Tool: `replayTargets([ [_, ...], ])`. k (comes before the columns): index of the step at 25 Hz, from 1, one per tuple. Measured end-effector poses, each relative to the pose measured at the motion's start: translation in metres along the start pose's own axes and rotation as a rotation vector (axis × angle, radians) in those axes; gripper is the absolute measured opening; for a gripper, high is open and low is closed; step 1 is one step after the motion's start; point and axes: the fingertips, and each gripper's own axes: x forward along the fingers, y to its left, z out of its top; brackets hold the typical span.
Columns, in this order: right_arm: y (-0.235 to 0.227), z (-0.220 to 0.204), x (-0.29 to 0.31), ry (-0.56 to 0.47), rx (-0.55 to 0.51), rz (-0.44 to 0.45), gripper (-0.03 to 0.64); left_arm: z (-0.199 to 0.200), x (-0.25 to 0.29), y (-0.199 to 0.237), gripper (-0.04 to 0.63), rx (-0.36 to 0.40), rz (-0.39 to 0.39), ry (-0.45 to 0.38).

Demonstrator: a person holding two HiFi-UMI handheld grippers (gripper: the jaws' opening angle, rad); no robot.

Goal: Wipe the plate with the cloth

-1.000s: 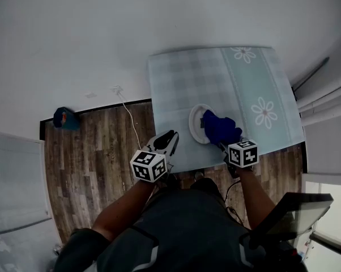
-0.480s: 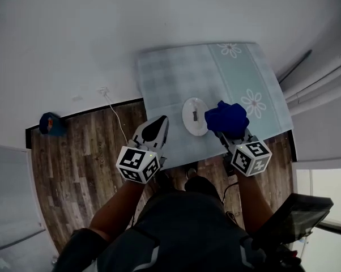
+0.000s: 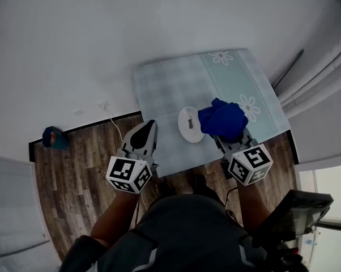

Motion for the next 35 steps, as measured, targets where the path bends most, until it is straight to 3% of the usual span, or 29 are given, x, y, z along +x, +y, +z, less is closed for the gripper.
replayTargets([
  [8,-0.013,0.022,-0.011,-0.034,-0.037,0.04,0.118,0.029,0.004,-0.017,0.009,0.016,0.08,-0.041],
  [17,-0.029,0.028,-0.014,-0.048,-0.056,0.076,0.117,0.028,0.012,-0.028,0.009,0.009,0.154,-0.047],
  [35,-0.05,0.032,-0.021,-0.068,-0.036,0.069,0.117,0.027,0.023,-0.045,0.009,0.012,0.17,-0.064],
])
